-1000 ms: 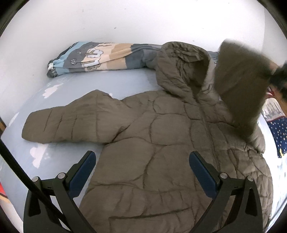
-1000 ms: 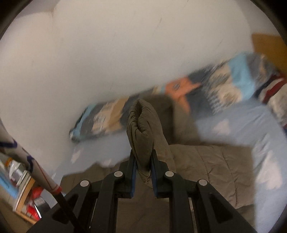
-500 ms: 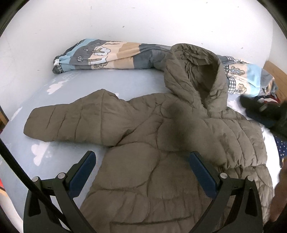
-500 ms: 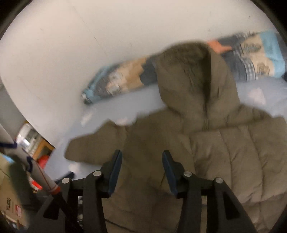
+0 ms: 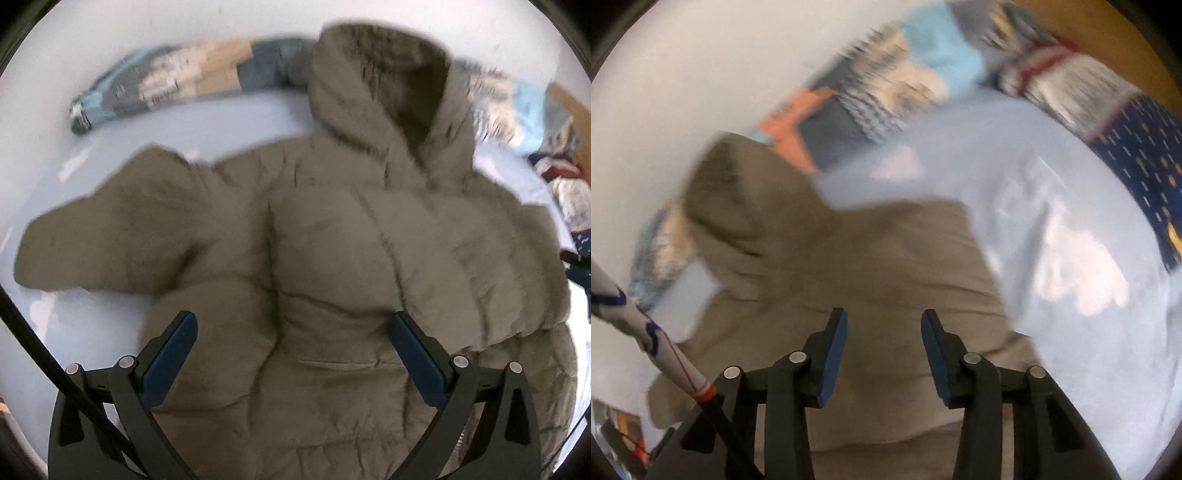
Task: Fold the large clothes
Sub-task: 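Fold the held sleeve across the jacket body and release with the right gripper, then grasp the other sleeve cuff with the left gripper and lift it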
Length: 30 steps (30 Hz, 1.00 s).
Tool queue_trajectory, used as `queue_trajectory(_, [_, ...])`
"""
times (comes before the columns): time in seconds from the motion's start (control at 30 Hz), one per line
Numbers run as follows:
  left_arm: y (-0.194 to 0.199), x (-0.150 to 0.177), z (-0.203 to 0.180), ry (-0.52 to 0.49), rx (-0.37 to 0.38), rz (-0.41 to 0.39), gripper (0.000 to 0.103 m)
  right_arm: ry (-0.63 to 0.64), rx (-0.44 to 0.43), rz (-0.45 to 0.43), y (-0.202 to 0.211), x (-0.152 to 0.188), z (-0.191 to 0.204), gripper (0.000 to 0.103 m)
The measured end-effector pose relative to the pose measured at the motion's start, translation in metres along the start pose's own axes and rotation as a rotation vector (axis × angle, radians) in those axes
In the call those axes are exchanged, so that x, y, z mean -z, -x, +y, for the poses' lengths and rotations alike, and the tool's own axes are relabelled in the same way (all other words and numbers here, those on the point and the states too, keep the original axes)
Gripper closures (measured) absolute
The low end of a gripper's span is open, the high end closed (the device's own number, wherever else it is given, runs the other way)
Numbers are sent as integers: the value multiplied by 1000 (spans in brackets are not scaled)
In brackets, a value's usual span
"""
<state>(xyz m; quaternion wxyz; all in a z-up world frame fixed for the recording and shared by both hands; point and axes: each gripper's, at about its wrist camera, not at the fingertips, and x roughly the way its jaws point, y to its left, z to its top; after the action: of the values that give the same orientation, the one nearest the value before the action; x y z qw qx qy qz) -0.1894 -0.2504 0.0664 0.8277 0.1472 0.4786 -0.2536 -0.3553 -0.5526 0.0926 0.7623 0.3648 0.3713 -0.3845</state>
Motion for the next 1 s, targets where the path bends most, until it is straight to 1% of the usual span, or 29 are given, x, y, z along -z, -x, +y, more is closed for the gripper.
queue_trajectory(0.03, [-7, 0, 0, -3, -7, 19, 0, -8, 38, 41, -13, 3, -12, 63])
queue_trajectory(0.07, [-12, 0, 0, -1, -10, 31, 0, -16, 62, 68, -18, 11, -22, 63])
queue_trajectory(0.13, [-19, 0, 1, 14, -2, 53, 0, -27, 91, 110, -32, 15, -37, 66])
queue_trajectory(0.2, [-18, -1, -1, -2, -9, 61, 0, -49, 90, 130, -40, 15, -48, 67])
queue_trajectory(0.27, [-10, -2, 0, -5, -11, 42, 0, -63, 97, 135, -36, 13, -50, 67])
queue_trajectory(0.33, [3, -5, 3, 18, 10, 12, 0, -20, 139, 111, -22, 11, -36, 67])
queue_trajectory(0.37, [10, -7, 5, 23, 12, -18, 0, 2, 136, 85, -13, 11, -27, 67])
queue_trajectory(0.43, [30, -9, 4, 12, -14, -105, 0, 45, 109, 33, 6, 12, -7, 67])
queue_trajectory(0.47, [36, -9, 2, -1, -20, -135, 0, 73, 95, 14, 14, 15, 4, 66])
queue_trajectory(0.5, [38, -9, 1, -12, -15, -143, 0, 103, 83, 2, 19, 17, 14, 66])
queue_trajectory(0.57, [35, -8, 0, -22, -12, -130, 0, 176, 45, -3, 25, 26, 39, 65])
queue_trajectory(0.63, [26, -6, -1, -42, -24, -103, 0, 224, 10, 17, 23, 39, 60, 65])
queue_trajectory(0.7, [12, -6, -3, -60, -18, -47, 0, 276, -4, 45, 15, 52, 76, 65])
queue_trajectory(0.77, [-5, -2, -3, -65, -23, 36, 0, 330, 14, 72, -2, 65, 90, 65])
queue_trajectory(0.8, [-8, -1, -3, -63, -15, 60, 0, 344, 25, 85, -8, 70, 93, 65])
queue_trajectory(0.9, [-4, -1, 3, -30, 10, 63, 0, 383, 69, 122, -29, 79, 93, 65])
queue_trajectory(0.93, [2, -3, 6, -17, 20, 48, 0, 391, 77, 127, -31, 80, 93, 65])
queue_trajectory(1.0, [20, -11, 15, 2, 39, -9, 0, 385, 71, 120, -24, 79, 95, 65])
